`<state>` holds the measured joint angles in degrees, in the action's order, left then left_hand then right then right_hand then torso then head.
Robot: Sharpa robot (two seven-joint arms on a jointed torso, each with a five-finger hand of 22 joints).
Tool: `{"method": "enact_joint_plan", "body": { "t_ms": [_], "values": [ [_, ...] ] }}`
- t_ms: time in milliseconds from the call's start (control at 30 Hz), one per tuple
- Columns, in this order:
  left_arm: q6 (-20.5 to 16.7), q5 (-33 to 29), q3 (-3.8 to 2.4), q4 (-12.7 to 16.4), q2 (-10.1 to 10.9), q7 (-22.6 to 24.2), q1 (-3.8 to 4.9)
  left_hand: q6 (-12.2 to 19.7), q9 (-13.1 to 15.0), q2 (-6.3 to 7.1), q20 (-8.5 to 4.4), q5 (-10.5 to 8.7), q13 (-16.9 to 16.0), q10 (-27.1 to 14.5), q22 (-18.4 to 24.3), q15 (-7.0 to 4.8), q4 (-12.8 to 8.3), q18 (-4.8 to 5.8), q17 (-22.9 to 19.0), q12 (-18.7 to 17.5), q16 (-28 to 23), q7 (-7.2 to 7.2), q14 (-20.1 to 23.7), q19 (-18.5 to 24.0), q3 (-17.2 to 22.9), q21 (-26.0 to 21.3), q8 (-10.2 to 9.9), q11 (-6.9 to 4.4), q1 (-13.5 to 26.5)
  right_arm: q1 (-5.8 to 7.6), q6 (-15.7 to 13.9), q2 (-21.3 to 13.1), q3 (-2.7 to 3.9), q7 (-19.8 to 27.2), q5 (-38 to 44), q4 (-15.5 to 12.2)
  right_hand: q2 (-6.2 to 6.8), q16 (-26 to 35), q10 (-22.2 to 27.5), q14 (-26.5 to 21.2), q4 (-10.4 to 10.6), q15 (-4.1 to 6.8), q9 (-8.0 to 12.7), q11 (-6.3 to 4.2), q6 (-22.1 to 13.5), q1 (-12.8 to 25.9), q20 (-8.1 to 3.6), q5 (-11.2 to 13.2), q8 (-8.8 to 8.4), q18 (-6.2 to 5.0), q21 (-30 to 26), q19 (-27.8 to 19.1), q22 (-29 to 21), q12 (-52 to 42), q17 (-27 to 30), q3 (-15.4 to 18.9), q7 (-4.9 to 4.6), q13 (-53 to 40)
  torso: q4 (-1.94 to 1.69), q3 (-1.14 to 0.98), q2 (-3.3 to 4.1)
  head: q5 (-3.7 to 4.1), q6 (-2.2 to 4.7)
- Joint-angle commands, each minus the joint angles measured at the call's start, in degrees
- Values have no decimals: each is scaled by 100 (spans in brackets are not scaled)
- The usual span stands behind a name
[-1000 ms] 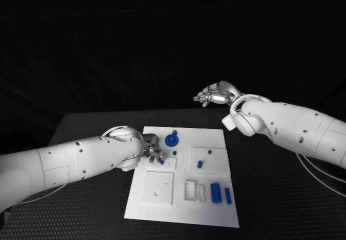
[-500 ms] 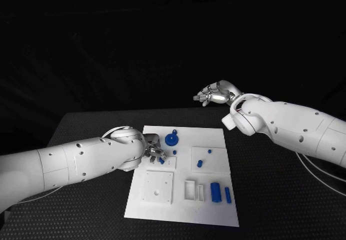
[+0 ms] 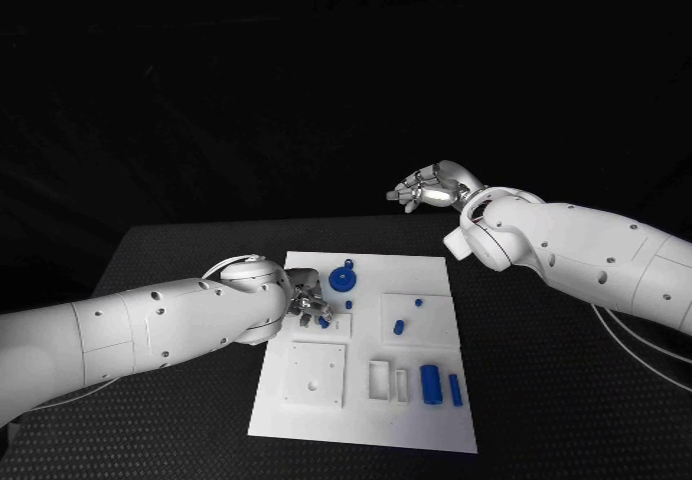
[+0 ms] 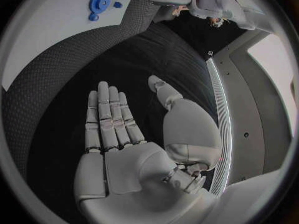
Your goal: Assemble the parts on the task board
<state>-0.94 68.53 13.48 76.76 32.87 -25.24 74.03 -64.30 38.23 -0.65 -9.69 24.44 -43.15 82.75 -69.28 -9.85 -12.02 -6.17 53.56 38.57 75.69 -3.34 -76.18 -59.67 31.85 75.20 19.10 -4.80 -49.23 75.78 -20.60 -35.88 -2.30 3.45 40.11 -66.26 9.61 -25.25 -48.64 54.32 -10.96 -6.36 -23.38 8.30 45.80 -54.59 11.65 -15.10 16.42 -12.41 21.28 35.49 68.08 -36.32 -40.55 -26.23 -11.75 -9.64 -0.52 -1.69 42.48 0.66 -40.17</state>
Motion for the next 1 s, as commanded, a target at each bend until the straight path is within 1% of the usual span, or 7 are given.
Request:
{"method": "enact_joint_plan", "body": {
  "t_ms": [33,100,167,300,633,867,1000],
  "values": [
    [-86,1,18,33,-11,87,-36,-418,9,38,-526,-35,4,-8,-1,-131,-374,-275,-27,25,38,225,-60,10,461,2,-12,-26,-76,-4,67,-7,1,29,-37,-7,-18,27,14,-49,21,-3,6,34,-37,38,-12,-36,18,68,-34,-39,7,17,6,19,-17,11,1,2,3,4,-1],
    [-144,1,18,45,-6,95,-39,-424,17,113,-526,-39,15,-14,5,-129,-325,-277,-62,33,55,223,-51,7,480,-3,-25,-25,-145,-6,72,-8,1,30,-44,-8,-19,29,12,-51,42,-4,10,35,-39,57,-10,-57,18,67,-37,-42,12,15,6,22,-18,22,1,3,2,4,-2],
    [-202,7,18,62,3,90,-43,-429,21,138,-526,-40,19,-14,6,-129,-308,-277,-76,37,64,224,-49,5,484,-4,-29,-26,-176,-7,75,-11,1,31,-52,-13,-21,32,12,-52,70,-4,14,35,-40,76,-8,-92,19,63,-42,-45,19,14,4,23,-17,37,-1,3,1,3,-3],
    [-334,24,18,156,86,95,-48,-439,27,134,-526,-36,22,-12,8,-130,-292,-278,-88,45,76,226,-49,1,491,-3,-30,-29,-209,-12,74,-22,1,36,-68,-19,-27,37,10,-55,126,-5,22,35,-42,115,-4,-160,21,57,-50,-49,35,8,0,28,-17,68,-5,5,2,3,-4],
    [-1073,42,17,399,289,164,-55,-455,37,133,-528,-30,23,-6,8,-134,-276,-280,-104,59,98,231,-51,-9,488,2,-29,-34,-243,-32,75,-50,1,36,-107,-18,-29,42,10,-60,175,-7,32,35,-46,153,2,-235,23,50,-63,-57,53,0,-4,42,-18,102,-6,2,3,2,-9],
    [-1548,41,18,505,391,146,-97,-462,41,127,-530,-26,24,-5,9,-136,-253,-282,-114,68,112,233,-53,-18,485,5,-31,-37,-253,-37,72,-72,0,33,-127,-18,-33,47,11,-64,197,-8,38,36,-48,174,6,-295,26,46,-72,-62,65,-6,-7,57,-19,126,-12,-6,-1,1,-27],
    [-1648,43,19,551,437,108,-111,-464,42,122,-533,-25,24,-5,10,-139,-237,-285,-121,74,122,235,-53,-23,485,7,-34,-40,-261,-37,70,-82,0,31,-131,-16,-40,49,11,-65,210,-9,41,36,-50,188,9,-327,27,43,-77,-63,72,-10,-9,66,-19,138,-10,-6,0,-1,-29]
  ]
}}
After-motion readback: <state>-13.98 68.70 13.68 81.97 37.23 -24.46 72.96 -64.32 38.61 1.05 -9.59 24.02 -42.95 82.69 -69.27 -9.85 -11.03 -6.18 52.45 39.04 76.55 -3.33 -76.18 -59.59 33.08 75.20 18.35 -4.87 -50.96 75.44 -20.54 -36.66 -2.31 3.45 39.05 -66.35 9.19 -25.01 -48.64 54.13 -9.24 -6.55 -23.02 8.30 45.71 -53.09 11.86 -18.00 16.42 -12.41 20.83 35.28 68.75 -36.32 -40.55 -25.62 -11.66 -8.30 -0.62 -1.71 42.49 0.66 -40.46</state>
